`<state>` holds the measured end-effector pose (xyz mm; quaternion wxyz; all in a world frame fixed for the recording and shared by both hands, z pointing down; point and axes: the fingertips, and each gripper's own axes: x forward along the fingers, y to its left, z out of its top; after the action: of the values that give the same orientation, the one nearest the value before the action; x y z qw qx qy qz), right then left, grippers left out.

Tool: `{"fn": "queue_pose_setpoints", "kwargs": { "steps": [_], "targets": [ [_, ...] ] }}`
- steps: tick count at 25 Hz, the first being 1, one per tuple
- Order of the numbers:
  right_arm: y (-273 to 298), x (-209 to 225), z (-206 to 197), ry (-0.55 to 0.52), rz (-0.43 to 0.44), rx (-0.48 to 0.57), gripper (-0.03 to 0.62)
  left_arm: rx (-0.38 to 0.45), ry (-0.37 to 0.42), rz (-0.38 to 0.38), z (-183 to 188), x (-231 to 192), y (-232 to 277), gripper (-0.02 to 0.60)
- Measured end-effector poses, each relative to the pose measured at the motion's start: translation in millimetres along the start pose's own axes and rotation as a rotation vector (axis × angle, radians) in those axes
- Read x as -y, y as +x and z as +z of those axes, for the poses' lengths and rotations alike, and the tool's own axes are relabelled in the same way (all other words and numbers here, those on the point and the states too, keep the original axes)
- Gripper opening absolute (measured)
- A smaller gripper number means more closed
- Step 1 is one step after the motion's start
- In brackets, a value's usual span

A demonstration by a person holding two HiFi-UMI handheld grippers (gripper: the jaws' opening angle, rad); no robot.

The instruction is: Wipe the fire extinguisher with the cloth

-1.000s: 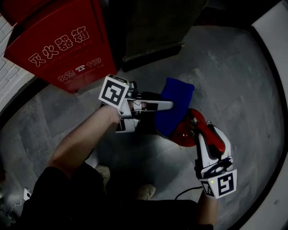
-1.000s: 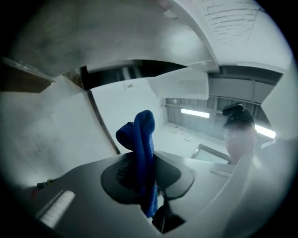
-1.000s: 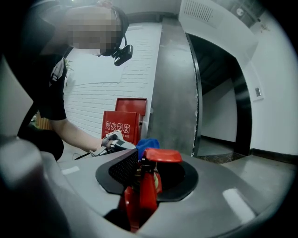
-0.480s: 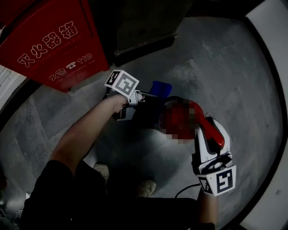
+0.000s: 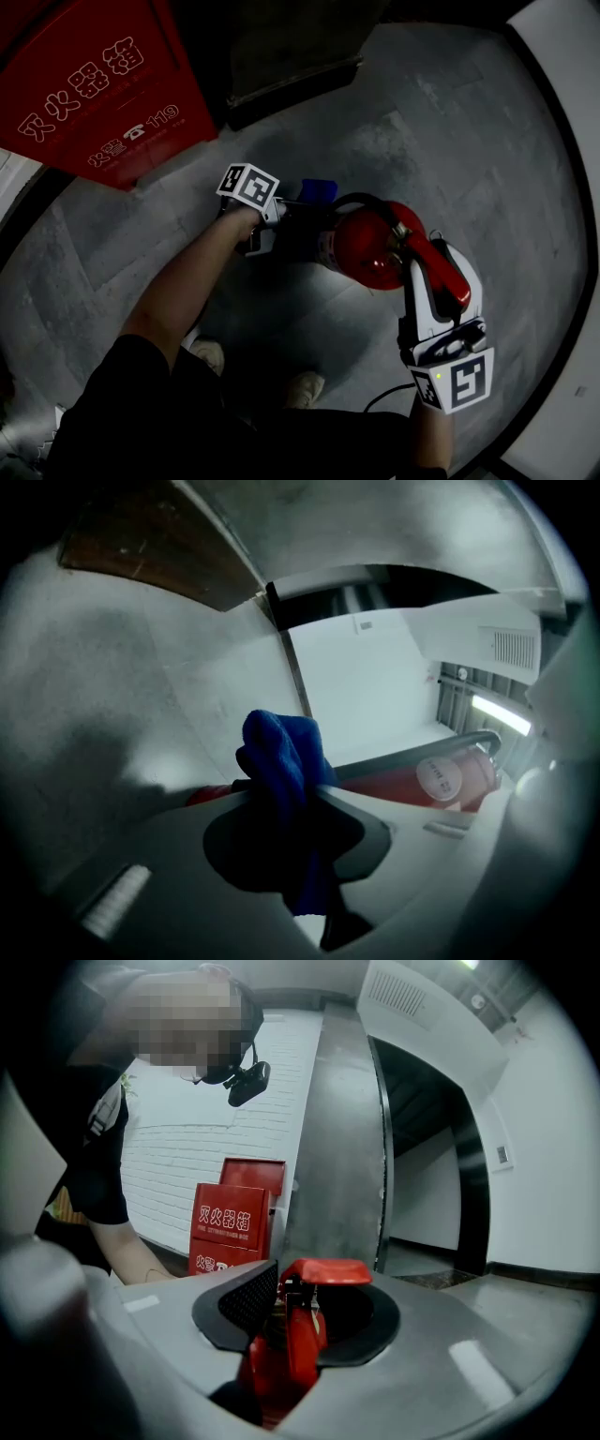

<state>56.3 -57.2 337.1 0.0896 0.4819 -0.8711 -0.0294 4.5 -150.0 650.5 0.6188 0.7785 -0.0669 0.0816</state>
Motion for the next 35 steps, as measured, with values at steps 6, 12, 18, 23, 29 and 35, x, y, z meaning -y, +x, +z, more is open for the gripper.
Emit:
{"fn": "queue_pose_setpoints", "kwargs": {
  "steps": [6,12,18,23,29,35],
  "targets": [
    [-0.3,-0.3,0.0,-0.001,-0.008,-0.001,0.135,0.066,-0.174,-0.117,2.0,-8.4,-3.5,0.055],
    [-0.2,-0.5,1.0,-0.002,-0.014,0.001,0.135,0.097,-0.242,-0.09,-5.3,-39.0,-18.0,0.054],
    [-1.2,-0.1,1.9,-0.008,-0.019,0.009,0.135,0.061,-0.229,0.043,-32.2,-73.6,-7.4,0.054],
    [-0.9,-0.7,2.2,-0.013,-0.024,0.01,0.137,-0.015,-0.05,0.254,-45.9,-91.5,10.5,0.054],
    [-0.6,-0.6,1.9,-0.017,-0.024,0.016,0.137,-0.003,0.037,0.407,-54.7,-110.7,8.9,0.054],
    [-0.1,-0.7,-0.6,-0.015,-0.017,0.016,0.138,-0.011,0.14,0.426,-53.0,-111.1,-5.3,0.054]
  ]
}}
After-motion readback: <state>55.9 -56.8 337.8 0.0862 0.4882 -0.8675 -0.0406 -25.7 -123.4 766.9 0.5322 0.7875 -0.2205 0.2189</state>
